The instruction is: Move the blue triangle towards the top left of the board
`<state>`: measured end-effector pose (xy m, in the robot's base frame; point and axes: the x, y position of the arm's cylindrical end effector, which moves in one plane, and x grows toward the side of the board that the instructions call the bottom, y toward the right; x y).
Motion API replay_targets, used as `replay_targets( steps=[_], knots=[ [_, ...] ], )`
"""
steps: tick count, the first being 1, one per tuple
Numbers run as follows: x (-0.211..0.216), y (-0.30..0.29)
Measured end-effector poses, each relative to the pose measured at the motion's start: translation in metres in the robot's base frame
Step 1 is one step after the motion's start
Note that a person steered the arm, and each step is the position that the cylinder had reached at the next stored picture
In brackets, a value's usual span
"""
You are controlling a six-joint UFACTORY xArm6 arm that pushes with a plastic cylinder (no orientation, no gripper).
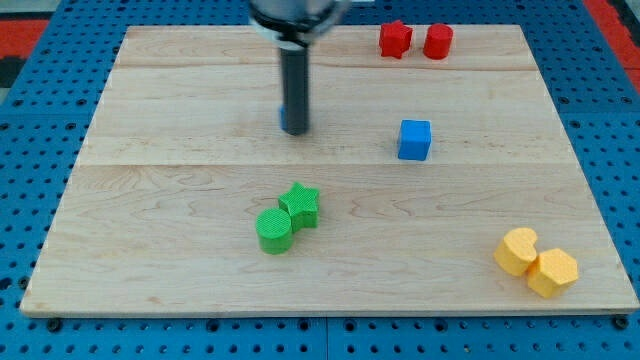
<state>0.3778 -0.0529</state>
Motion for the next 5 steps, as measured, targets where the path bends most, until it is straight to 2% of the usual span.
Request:
replay_targets(
  steps=[1, 2, 3, 4, 5],
  knots=[
    [-0.024, -0.042],
    [-0.019, -0.04],
    [0.011, -0.009],
    [0.0, 0.016],
    [-0.047, -0.016]
  ],
)
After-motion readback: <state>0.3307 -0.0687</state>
